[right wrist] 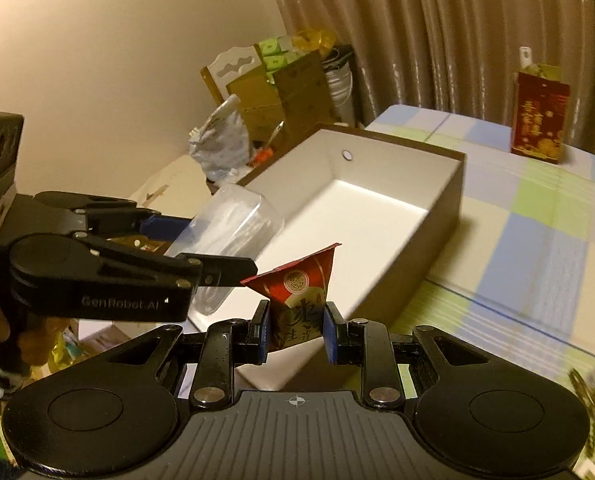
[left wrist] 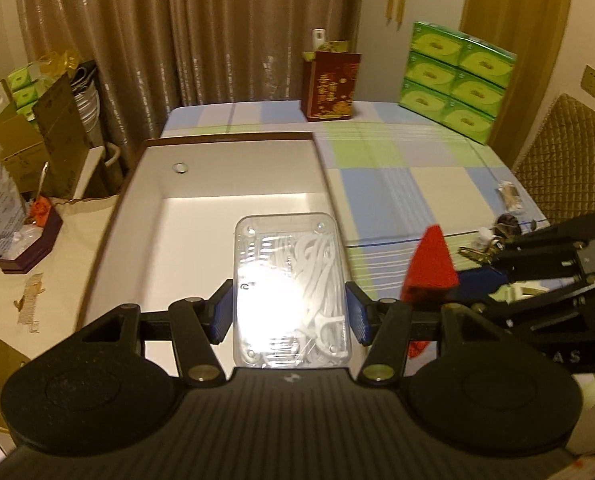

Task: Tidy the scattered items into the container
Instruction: 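Carry the red packet and floss-pick box in both grippers over the cardboard box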

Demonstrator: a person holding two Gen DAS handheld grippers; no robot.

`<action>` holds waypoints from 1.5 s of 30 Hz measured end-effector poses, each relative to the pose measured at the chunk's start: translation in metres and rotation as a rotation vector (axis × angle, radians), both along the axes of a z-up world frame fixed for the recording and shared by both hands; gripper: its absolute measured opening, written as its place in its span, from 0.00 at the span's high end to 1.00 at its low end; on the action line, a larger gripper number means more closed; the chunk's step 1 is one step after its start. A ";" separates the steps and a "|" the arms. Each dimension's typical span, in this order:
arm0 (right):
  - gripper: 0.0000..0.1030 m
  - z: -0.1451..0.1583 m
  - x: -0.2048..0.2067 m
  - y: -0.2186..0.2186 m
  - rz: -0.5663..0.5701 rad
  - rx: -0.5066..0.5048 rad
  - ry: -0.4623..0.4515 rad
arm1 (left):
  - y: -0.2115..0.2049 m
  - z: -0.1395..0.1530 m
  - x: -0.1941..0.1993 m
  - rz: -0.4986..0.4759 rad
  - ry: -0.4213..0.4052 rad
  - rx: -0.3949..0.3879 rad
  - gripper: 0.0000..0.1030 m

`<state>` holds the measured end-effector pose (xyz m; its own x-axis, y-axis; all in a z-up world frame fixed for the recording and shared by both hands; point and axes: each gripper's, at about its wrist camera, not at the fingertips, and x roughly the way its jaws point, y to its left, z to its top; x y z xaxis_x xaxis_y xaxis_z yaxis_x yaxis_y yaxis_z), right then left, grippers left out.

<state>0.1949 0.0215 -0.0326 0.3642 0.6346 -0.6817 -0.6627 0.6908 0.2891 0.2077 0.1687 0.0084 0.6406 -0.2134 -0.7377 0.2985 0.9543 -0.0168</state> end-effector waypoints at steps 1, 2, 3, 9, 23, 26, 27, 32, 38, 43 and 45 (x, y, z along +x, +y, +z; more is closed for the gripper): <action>0.77 -0.002 0.004 0.006 -0.001 -0.007 0.001 | 0.005 -0.001 0.003 0.007 0.000 0.003 0.50; 0.77 -0.004 0.007 0.011 0.000 -0.010 0.004 | 0.010 -0.002 0.006 0.013 0.000 0.005 0.50; 0.77 -0.005 0.010 0.016 -0.001 -0.012 0.009 | 0.014 -0.003 0.009 0.019 0.001 0.008 0.50; 0.77 -0.018 0.029 0.037 -0.020 -0.051 0.025 | 0.031 -0.014 0.033 0.032 0.014 0.027 0.50; 0.77 -0.038 0.089 0.068 -0.061 -0.140 -0.011 | 0.044 -0.043 0.101 0.004 0.039 0.052 0.50; 0.77 -0.043 0.105 0.071 -0.057 -0.150 -0.021 | 0.047 -0.051 0.120 -0.021 0.049 0.049 0.50; 0.77 -0.045 0.109 0.072 -0.058 -0.153 -0.023 | 0.047 -0.053 0.127 -0.030 0.054 0.047 0.50; 0.77 -0.054 0.138 0.079 -0.062 -0.184 -0.040 | 0.048 -0.065 0.164 -0.060 0.073 0.056 0.50; 0.77 -0.063 0.171 0.091 -0.041 -0.235 -0.067 | 0.045 -0.075 0.201 -0.089 0.077 0.072 0.50; 0.77 -0.077 0.189 0.101 -0.030 -0.299 -0.085 | 0.042 -0.086 0.224 -0.099 0.078 0.098 0.50; 0.77 -0.082 0.196 0.102 -0.034 -0.311 -0.083 | 0.040 -0.090 0.230 -0.102 0.082 0.103 0.50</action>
<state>0.3908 0.1238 -0.1151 0.4442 0.3870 -0.8080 -0.6505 0.7595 0.0061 0.4380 0.2091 -0.0814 0.5561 -0.1948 -0.8080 0.3956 0.9170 0.0511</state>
